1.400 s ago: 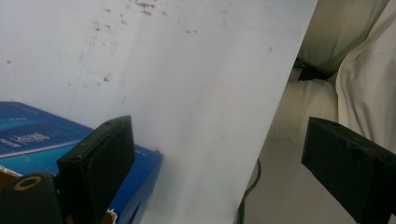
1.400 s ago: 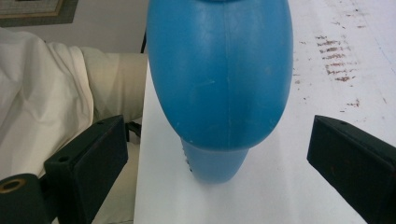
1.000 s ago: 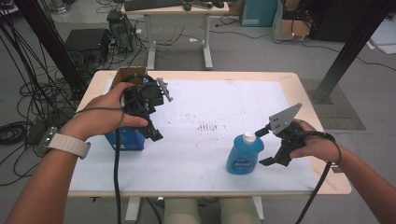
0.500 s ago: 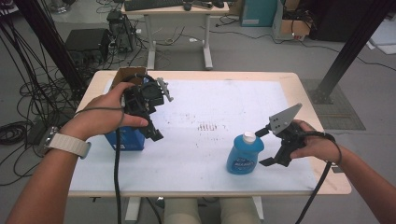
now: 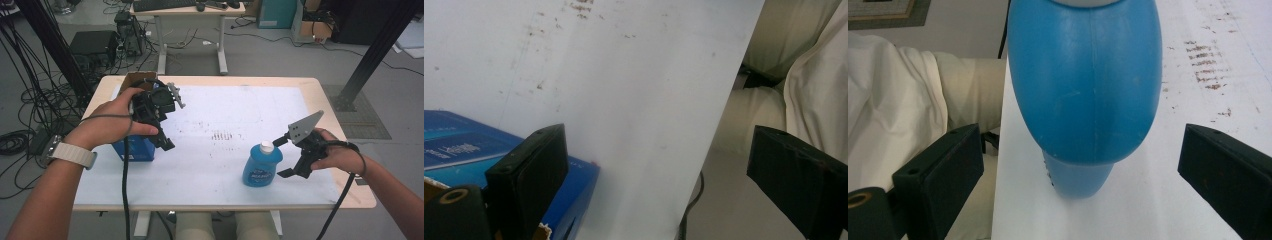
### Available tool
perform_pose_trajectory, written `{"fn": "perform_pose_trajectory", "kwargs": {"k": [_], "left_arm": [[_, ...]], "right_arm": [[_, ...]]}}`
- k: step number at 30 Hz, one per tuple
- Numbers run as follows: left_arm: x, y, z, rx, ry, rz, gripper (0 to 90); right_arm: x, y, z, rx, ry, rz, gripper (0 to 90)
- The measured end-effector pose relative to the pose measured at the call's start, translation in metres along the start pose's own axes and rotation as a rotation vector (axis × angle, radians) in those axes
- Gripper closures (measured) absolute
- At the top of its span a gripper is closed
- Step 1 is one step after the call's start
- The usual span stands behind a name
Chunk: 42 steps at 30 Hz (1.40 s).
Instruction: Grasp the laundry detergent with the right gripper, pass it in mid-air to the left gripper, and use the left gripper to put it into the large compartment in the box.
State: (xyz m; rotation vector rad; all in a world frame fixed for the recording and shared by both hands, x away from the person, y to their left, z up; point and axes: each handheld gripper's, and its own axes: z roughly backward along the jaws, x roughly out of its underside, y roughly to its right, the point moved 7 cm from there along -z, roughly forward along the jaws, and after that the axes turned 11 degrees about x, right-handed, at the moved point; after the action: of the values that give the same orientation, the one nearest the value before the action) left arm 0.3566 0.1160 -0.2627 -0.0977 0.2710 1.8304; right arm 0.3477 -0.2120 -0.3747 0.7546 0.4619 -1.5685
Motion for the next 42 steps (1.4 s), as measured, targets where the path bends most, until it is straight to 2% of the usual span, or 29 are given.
{"fn": "perform_pose_trajectory", "kwargs": {"k": [23,24,30,33,42], "left_arm": [[0.0004,0.0007,0.0009,-0.002,0.002,0.003,10.0],[0.0006,0.0007,0.0009,-0.002,0.000,0.005,10.0],[0.0012,0.0005,0.0008,-0.001,0.004,0.008,10.0],[0.0016,-0.0001,0.0008,0.004,0.000,0.002,10.0],[0.0020,-0.0002,-0.0003,-0.001,0.004,0.007,10.0]], "right_arm": [[-0.0012,0.0004,0.0012,0.005,0.002,0.001,4.9],[-0.0013,-0.0007,0.0019,0.005,-0.006,-0.018,4.9],[-0.0011,-0.0004,0.0021,0.004,-0.010,-0.016,5.1],[-0.0009,0.0007,0.0012,0.005,-0.002,-0.001,5.2],[-0.0005,0.0012,-0.0003,0.016,0.005,-0.012,5.3]]}}
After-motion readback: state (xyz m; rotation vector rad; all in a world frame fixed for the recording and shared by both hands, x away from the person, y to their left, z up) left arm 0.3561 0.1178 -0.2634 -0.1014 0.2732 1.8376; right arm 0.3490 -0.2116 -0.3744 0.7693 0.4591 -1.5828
